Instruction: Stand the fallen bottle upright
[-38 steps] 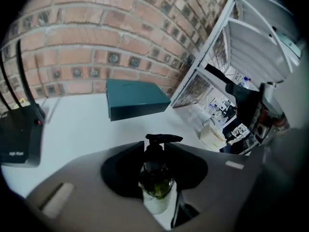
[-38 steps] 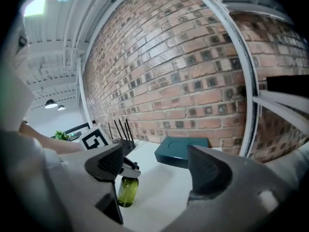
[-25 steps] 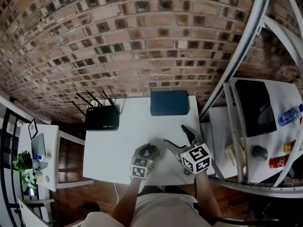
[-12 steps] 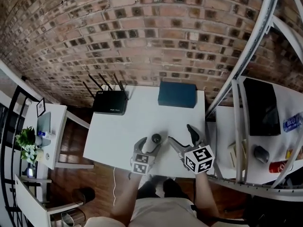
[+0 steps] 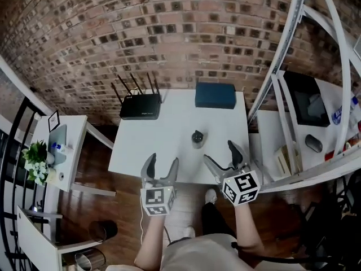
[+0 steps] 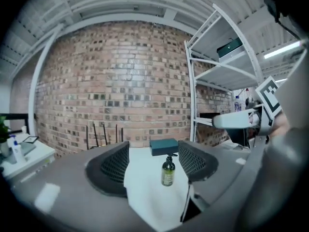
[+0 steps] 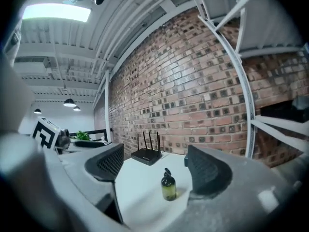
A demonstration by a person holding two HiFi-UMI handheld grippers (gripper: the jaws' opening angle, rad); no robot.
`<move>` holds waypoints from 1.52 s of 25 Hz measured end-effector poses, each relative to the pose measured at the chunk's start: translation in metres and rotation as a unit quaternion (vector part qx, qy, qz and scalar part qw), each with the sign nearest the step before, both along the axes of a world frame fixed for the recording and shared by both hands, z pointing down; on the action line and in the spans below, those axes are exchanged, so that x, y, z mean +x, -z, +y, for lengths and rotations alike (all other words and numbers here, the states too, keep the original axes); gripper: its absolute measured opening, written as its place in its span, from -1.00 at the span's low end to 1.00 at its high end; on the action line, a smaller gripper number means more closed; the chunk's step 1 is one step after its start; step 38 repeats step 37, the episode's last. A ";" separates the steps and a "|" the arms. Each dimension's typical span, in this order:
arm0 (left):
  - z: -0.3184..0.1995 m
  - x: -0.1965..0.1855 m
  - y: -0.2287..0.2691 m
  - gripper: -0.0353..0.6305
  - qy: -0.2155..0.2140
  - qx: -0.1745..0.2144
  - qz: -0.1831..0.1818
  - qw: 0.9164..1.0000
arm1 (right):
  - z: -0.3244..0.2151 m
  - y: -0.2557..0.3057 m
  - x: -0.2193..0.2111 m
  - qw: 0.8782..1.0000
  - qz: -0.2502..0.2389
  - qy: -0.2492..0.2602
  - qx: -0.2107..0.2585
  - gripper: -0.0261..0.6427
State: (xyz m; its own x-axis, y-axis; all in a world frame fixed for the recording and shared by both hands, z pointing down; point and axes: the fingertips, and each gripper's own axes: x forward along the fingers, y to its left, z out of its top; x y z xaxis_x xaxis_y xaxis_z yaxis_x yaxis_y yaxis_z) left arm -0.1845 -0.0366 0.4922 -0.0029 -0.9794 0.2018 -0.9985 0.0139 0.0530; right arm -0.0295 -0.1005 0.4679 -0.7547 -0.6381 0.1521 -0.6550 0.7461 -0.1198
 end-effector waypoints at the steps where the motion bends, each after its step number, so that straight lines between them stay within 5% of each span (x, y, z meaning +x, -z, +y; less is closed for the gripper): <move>1: 0.020 -0.002 0.012 0.14 0.004 0.011 -0.002 1.000 | 0.023 0.002 0.004 1.000 0.001 -0.016 0.003 0.28; 10: 0.128 0.008 0.069 0.09 0.005 0.063 -0.004 0.998 | 0.153 0.047 0.013 0.996 0.028 -0.068 0.058 0.24; 12: 0.132 0.008 0.078 0.05 0.017 0.077 -0.018 0.997 | 0.147 0.062 0.022 0.993 0.021 -0.088 0.069 -0.04; 14: 0.138 0.010 0.086 0.05 0.028 0.075 -0.015 0.997 | 0.140 0.074 0.030 0.992 0.017 -0.102 0.077 -0.09; 21: 0.155 0.017 0.124 0.03 0.050 0.119 -0.039 0.991 | 0.141 0.103 0.038 0.984 0.021 -0.111 0.134 0.35; 38: 0.143 0.073 0.119 0.01 0.020 0.102 -0.024 0.994 | 0.142 0.096 0.081 0.987 0.028 -0.115 0.108 0.35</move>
